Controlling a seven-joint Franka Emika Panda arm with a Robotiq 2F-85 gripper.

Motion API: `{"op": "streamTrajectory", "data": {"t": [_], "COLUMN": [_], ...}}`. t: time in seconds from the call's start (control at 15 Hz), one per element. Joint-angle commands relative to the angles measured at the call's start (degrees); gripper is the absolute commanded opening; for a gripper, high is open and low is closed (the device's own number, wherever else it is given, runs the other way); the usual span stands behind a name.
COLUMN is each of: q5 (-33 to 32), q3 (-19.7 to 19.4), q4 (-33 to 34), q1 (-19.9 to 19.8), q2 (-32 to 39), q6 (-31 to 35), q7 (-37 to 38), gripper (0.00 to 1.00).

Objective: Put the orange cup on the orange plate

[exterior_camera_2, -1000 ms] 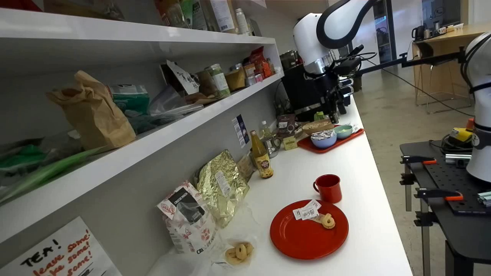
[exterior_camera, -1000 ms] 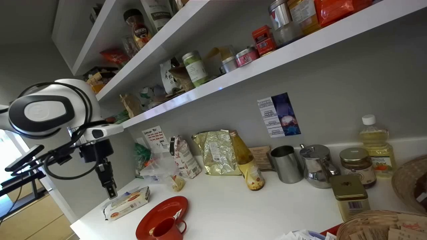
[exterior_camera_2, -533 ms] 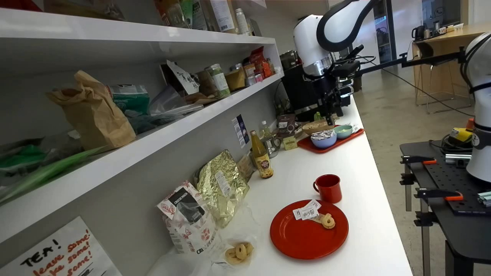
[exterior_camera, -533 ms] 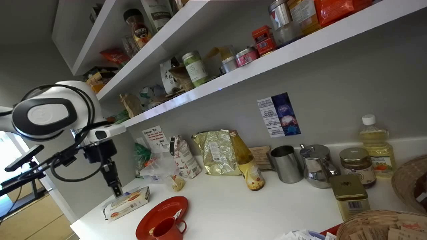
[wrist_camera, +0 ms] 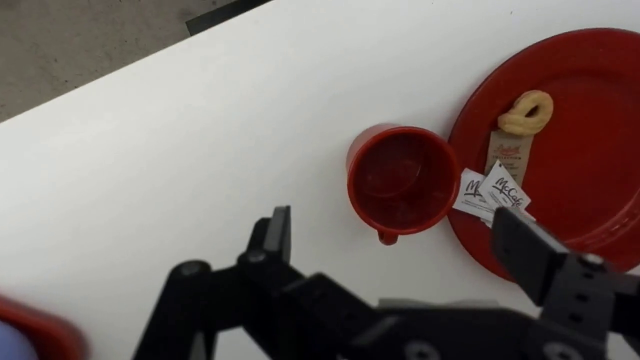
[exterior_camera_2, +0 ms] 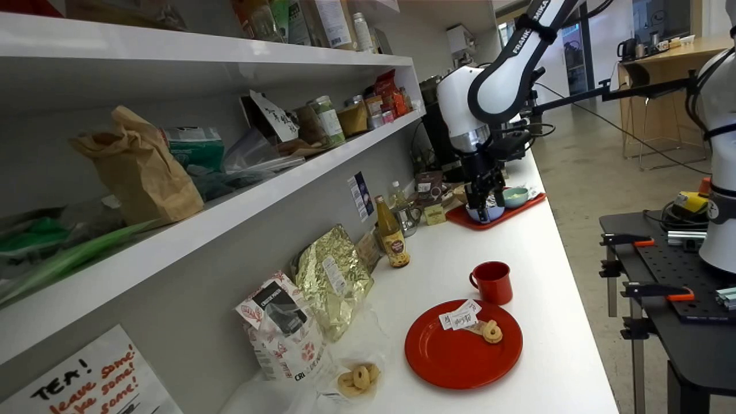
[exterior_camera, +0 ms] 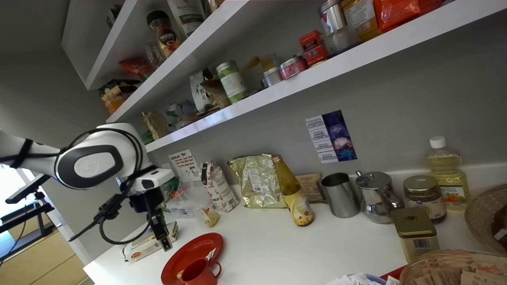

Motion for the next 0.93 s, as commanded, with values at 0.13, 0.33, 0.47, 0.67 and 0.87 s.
{"op": "streamTrajectory", "data": {"t": [0.13, 0.33, 0.47, 0.67, 0.87], "q5": [2.34, 3.93, 4.78, 5.53, 6.49], "q3": [-1.15, -1.32, -1.45, -1.67, -1.55], "q4": [3.02, 4.05, 5.14, 7.07, 8.59], "q1": [1.31, 1.97, 2.21, 2.45, 2.76], "q2": [11.07, 13.89, 15.17, 16.97, 19.19], "q6": [4.48, 4.95, 4.57, 4.07, 3.91], "q7": [1.16, 1.28, 1.12, 1.06, 1.18], "gripper": [1.0, 1.0, 1.0, 1.0, 1.0]}}
